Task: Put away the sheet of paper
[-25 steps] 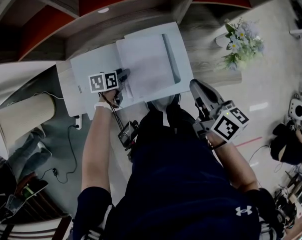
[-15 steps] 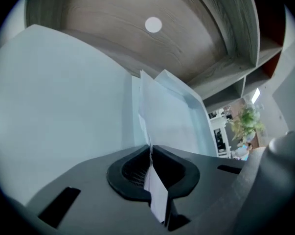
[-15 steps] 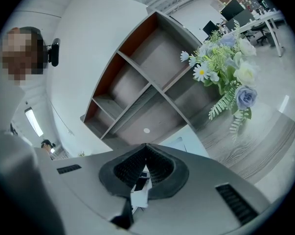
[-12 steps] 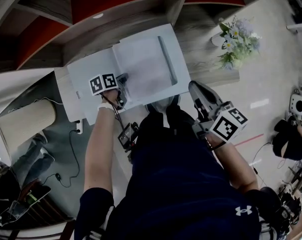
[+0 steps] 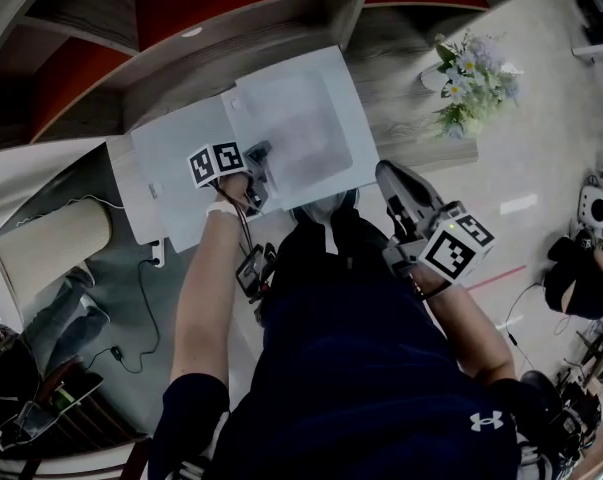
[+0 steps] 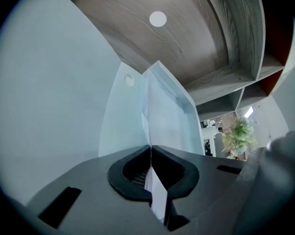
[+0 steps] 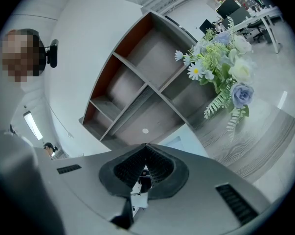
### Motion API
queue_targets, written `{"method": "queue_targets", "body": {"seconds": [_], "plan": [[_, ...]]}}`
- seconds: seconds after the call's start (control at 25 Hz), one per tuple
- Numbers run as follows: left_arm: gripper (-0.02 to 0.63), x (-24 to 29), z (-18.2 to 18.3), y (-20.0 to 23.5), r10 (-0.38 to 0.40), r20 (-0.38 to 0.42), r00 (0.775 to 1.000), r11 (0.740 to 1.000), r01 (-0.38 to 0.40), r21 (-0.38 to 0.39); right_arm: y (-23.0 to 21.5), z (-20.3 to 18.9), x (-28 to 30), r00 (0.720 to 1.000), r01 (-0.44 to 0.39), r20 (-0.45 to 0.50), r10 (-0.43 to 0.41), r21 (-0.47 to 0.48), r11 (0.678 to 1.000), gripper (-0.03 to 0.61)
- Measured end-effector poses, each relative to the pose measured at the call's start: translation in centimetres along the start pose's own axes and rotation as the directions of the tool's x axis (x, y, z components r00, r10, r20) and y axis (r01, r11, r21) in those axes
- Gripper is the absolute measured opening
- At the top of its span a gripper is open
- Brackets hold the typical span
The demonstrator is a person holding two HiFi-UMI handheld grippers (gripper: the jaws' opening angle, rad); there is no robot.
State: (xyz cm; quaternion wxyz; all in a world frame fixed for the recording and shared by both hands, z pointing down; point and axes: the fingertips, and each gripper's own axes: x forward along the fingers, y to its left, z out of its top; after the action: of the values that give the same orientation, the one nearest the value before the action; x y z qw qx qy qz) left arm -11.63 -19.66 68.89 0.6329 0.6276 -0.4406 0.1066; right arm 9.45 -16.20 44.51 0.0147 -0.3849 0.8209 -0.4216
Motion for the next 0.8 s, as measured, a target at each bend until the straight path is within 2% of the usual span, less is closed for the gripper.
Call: {"method": "queue_targets", "body": {"seconds": [0.52, 0.76, 0.8], "plan": [[0.023, 1.9, -1.1, -2.2, -0.061, 0.029, 0.998, 0.993, 0.063, -0.096, 0.0, 0.0, -0.1, 1.000, -0.010, -0.002, 0.010, 0.000, 1.000, 0.006], [0.030, 2.0, -1.0, -2.1, -0.075, 0.047, 0.996, 0.994, 0.078, -0.074, 0.0, 0.0, -0.4, 1.000, -0.012, 0.002, 0.012, -0.002, 1.000, 0.006], [0.062, 1.8, -1.0, -2.0, -0.077, 0.051, 0.996, 0.995, 0.080, -0.060, 0.1, 0.0, -0.5, 1.000, -0.013, 0.002, 0.013, -0.003, 1.000, 0.006]]}}
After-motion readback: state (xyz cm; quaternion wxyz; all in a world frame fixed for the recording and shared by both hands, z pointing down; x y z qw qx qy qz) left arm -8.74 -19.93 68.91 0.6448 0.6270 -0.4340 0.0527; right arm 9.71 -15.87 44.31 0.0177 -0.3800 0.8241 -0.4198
